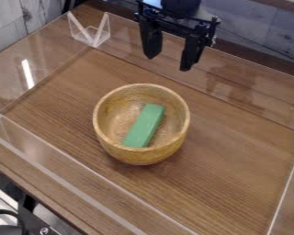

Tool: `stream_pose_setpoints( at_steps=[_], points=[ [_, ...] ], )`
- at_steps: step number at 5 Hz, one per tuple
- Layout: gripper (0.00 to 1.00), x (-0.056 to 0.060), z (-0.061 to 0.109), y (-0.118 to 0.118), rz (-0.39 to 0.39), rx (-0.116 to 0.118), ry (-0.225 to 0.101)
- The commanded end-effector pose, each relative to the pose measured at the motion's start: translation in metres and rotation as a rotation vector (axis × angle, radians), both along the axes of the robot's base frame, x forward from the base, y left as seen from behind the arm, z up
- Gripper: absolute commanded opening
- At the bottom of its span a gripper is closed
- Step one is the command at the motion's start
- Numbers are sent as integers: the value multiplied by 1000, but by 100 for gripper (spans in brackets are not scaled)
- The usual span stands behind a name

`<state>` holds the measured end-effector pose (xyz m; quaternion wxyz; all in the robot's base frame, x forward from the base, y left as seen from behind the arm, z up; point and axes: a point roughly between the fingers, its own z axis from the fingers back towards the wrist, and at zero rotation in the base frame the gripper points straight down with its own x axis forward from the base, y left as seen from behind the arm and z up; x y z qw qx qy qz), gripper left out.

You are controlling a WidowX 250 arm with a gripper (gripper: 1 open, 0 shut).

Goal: Move green stick from inside the wooden bowl to the table next to it

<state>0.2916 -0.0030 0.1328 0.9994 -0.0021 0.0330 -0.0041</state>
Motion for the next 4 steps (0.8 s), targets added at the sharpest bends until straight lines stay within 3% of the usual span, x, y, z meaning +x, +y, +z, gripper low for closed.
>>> stream_pose_setpoints(
  at_steps=[1,2,3,4],
  points=[
    [100,-7,-10,3,-6,4,9],
    [100,-27,-27,8,-35,12,17],
    [100,-43,-40,13,-66,28,2],
    [100,-45,-53,19,-73,27,-42]
  ],
)
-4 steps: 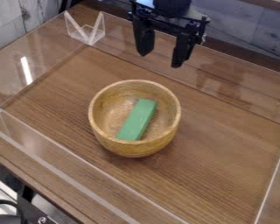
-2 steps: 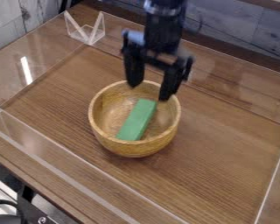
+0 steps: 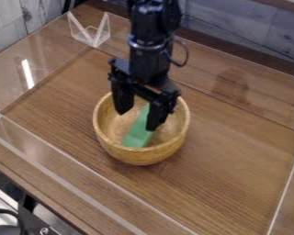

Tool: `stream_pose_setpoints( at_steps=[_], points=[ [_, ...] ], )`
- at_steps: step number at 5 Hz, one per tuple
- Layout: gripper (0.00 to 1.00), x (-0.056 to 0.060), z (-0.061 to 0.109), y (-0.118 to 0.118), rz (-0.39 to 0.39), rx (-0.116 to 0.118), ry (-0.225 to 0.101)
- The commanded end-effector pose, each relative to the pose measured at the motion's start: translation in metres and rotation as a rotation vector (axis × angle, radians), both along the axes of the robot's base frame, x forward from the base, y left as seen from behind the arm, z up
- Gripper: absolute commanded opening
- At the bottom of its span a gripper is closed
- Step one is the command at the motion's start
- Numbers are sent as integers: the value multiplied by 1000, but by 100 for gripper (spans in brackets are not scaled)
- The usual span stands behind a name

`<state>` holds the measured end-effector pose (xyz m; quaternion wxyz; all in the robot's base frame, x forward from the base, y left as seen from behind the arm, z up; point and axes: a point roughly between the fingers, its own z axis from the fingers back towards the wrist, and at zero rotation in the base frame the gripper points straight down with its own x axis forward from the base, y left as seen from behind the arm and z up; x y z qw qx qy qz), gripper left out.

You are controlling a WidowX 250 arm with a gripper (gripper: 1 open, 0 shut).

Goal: Move green stick from inside the wooden bowl to the table next to it

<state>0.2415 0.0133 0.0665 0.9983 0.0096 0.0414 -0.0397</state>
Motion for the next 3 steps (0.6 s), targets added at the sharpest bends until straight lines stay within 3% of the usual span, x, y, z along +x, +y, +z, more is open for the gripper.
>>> stream_pose_setpoints(
  at_steps=[1,2,3],
  points=[
    [100,8,6,4,-5,2,-113],
    [100,11,5,2,1,-7,-155],
    [100,13,4,1,4,-10,-169]
  ],
)
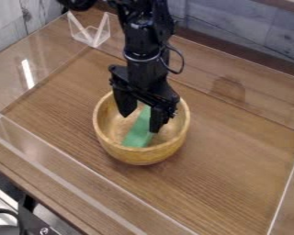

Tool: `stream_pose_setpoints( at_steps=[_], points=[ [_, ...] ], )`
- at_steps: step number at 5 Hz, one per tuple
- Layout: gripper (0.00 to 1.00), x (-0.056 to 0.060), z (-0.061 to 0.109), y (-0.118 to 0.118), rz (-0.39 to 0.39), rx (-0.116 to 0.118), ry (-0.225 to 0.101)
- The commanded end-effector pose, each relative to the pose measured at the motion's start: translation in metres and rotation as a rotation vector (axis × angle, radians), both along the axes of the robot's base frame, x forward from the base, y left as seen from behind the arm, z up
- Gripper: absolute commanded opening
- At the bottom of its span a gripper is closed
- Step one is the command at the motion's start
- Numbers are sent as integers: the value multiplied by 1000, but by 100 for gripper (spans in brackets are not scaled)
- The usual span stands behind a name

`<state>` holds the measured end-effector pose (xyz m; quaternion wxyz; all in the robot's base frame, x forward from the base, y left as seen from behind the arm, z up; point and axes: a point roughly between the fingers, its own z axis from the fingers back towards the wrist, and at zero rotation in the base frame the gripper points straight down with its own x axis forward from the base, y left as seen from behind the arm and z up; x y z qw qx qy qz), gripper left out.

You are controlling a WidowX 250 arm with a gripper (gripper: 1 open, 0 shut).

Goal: Move green stick from inside the wooden bowl to the table next to it

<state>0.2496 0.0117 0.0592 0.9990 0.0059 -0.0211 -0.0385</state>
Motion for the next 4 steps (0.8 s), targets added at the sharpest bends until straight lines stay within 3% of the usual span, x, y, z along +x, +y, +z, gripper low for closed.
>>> stream_pose_setpoints(
  at_steps=[1,4],
  points=[
    [100,6,8,4,4,2,-50],
    [100,7,3,6,3,3,-60]
  ],
)
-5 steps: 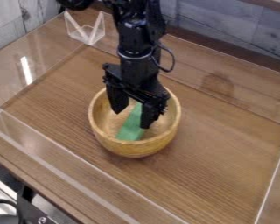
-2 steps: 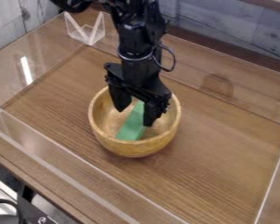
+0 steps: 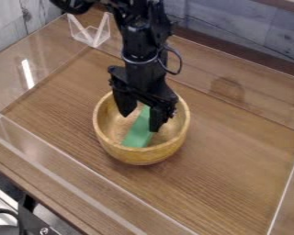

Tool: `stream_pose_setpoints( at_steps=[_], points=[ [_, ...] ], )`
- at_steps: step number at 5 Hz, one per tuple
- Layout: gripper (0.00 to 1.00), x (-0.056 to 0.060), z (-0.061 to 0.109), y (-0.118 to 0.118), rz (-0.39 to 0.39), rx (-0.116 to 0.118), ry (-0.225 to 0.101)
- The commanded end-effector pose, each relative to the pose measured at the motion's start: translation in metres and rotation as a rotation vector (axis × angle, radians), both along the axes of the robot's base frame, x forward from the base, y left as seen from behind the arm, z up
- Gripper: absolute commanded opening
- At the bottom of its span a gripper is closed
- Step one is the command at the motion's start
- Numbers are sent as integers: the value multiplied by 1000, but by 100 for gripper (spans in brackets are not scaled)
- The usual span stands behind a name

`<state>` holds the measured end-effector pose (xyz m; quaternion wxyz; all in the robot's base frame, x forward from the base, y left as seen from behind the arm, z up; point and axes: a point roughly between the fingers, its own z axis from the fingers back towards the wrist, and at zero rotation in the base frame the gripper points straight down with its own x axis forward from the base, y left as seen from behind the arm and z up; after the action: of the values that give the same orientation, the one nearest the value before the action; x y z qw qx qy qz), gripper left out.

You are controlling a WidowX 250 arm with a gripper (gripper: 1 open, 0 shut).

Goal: Move green stick from inside the wooden bowl to the table next to it

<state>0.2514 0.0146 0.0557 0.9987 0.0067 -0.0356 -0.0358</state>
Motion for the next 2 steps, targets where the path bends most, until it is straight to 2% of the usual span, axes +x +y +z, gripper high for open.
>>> stream_pose_setpoints(
  at_steps=[1,2],
  points=[
    [100,6,6,2,0,0,-34],
    [100,7,6,2,2,-4,-34]
  ],
)
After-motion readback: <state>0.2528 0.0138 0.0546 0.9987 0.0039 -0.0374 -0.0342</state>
